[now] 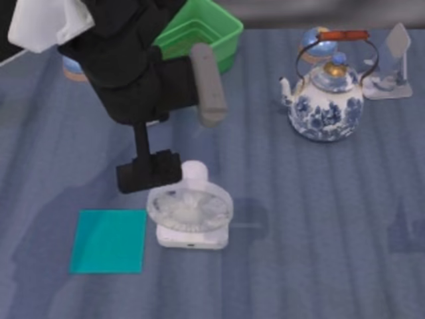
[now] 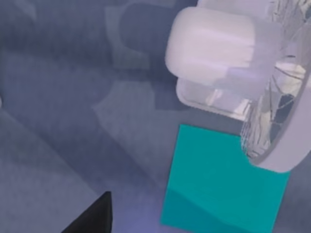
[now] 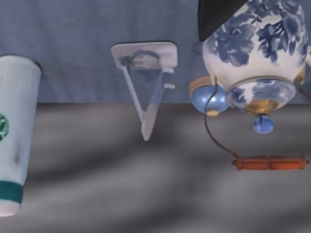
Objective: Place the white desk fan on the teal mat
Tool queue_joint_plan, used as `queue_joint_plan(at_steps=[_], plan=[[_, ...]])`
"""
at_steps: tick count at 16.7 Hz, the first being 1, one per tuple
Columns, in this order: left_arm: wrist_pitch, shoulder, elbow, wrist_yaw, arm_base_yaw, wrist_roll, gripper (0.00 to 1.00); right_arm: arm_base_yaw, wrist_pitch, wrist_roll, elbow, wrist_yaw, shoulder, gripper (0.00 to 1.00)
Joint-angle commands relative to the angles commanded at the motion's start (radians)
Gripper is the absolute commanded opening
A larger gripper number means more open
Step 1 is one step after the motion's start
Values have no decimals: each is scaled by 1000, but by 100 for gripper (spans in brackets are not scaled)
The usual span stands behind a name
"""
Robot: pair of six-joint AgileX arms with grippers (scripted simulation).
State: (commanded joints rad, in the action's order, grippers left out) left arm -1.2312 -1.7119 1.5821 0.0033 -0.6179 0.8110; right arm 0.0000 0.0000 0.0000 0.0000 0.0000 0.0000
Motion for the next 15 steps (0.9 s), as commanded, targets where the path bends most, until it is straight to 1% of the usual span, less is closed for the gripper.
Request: queue_joint_plan(at_steps=[3,6,12,15], plan=[[-124,-154,134,-1,-58,77,100,0,0,0,0,0,0,100],[-183,-219,194,-1,-85,112,100,0,0,0,0,0,0,100],[-179,-219,189,-1,-82,113,100,0,0,0,0,0,0,100],[-112,-220,122,-1,-84,115,100,0,0,0,0,0,0,100]])
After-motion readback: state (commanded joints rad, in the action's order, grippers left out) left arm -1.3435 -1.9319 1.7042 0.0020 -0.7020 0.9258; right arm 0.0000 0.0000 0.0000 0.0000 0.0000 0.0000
